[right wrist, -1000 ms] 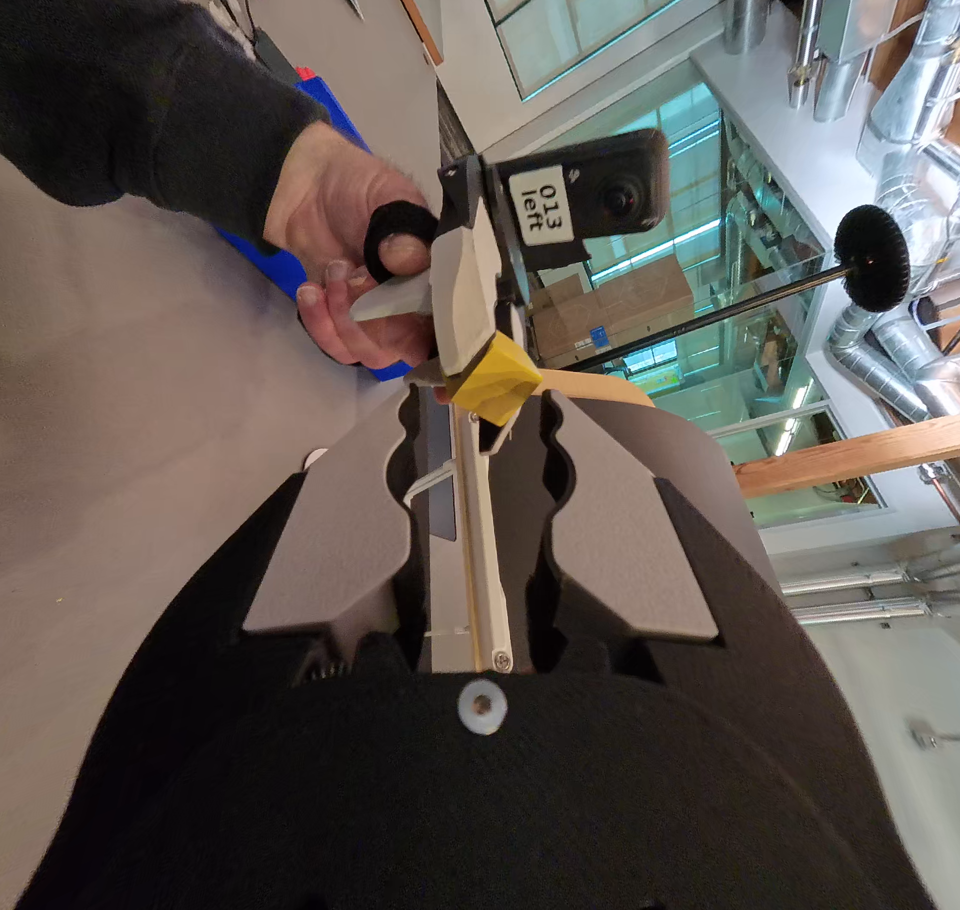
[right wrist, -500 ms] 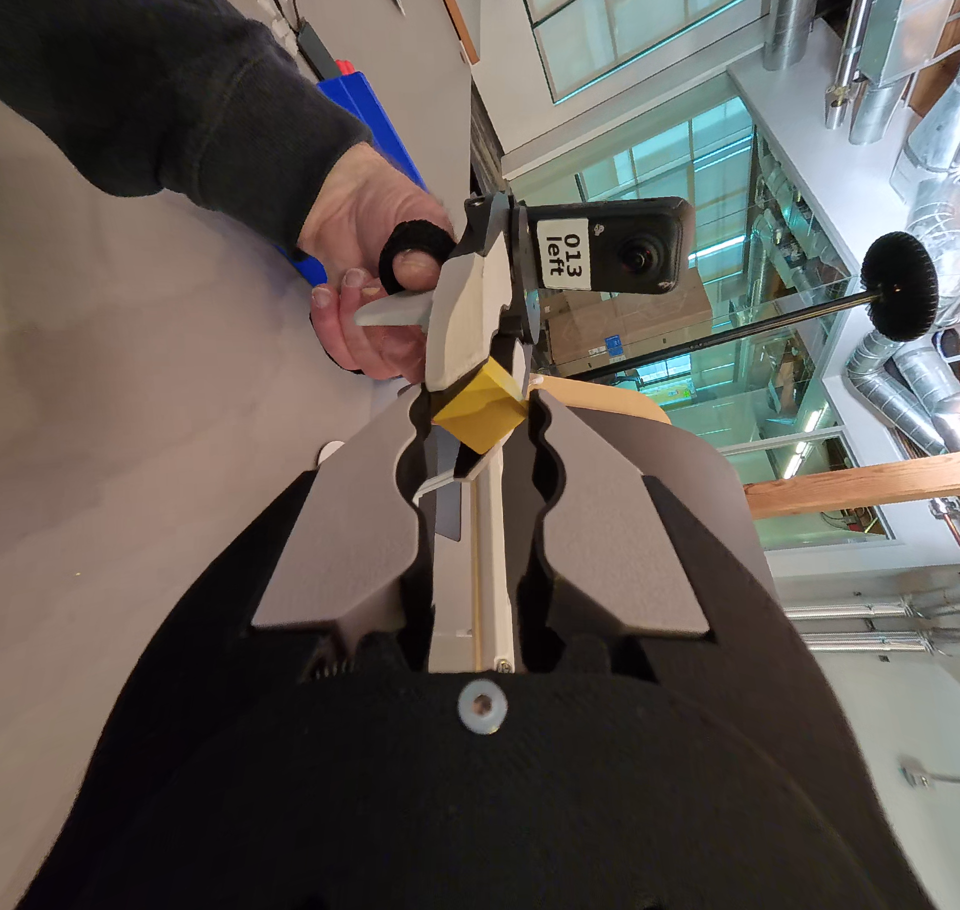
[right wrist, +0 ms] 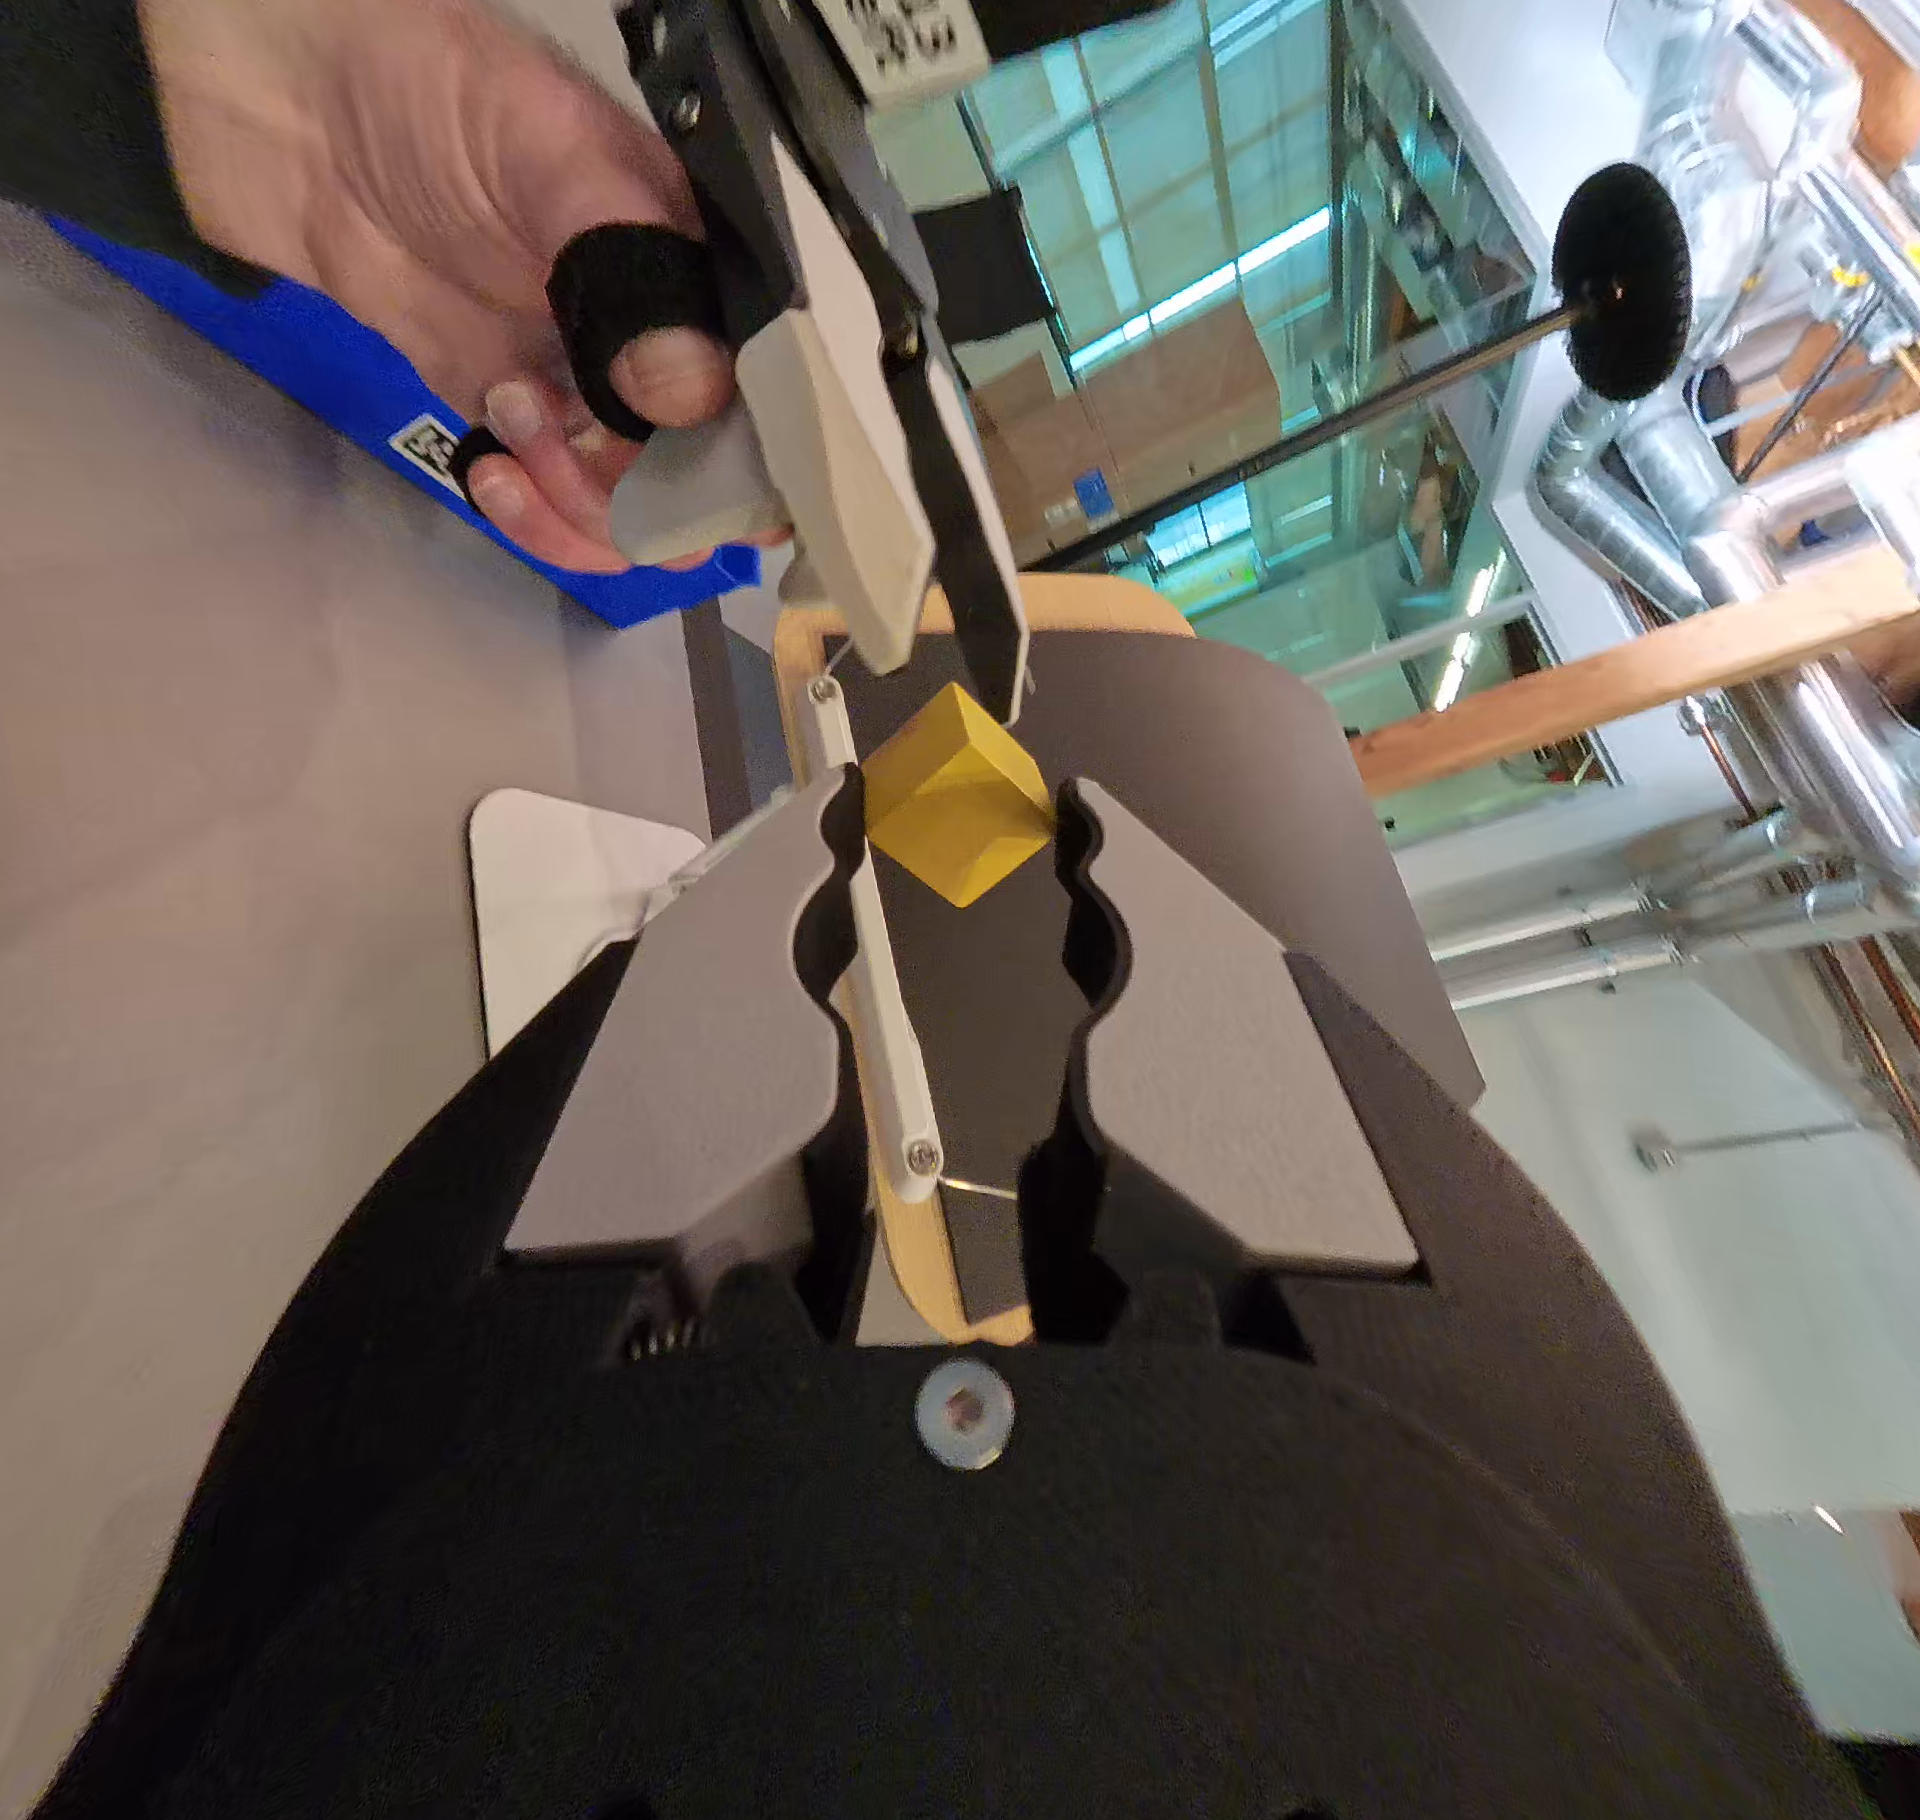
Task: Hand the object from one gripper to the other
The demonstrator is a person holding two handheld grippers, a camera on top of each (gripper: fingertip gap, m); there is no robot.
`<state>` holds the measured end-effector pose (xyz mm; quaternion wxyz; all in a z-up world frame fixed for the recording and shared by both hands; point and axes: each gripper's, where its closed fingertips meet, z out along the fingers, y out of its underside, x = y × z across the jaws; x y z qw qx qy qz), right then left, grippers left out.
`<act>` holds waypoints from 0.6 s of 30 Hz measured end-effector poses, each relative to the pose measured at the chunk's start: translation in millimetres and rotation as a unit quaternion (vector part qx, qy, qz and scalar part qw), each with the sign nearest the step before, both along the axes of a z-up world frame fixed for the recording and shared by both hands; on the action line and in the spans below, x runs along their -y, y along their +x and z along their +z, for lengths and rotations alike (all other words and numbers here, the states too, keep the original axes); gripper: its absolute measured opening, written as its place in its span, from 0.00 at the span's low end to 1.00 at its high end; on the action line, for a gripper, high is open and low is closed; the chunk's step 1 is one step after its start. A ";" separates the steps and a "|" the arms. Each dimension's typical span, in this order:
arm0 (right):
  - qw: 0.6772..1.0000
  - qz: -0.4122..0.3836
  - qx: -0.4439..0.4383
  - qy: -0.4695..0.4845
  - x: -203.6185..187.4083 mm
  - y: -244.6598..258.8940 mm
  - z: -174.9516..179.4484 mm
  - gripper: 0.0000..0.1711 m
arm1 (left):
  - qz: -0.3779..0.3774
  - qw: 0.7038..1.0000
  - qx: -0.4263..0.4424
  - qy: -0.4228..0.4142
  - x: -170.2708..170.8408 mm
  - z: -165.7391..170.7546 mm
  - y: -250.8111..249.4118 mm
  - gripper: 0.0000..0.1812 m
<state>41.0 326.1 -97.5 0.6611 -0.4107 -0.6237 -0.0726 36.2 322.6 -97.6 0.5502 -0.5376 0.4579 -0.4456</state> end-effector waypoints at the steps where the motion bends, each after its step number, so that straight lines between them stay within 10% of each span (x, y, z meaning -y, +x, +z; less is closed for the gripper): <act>1: 1.000 -0.014 0.004 0.002 -3.8 1.2 -1.0 0.20 | 0.028 1.000 0.002 0.005 -5.1 3.8 -1.3 0.30; 18: 0.978 -0.166 0.031 0.123 -24.0 -9.8 2.3 0.20 | 0.185 0.983 -0.016 -0.008 -23.8 0.9 17.8 0.19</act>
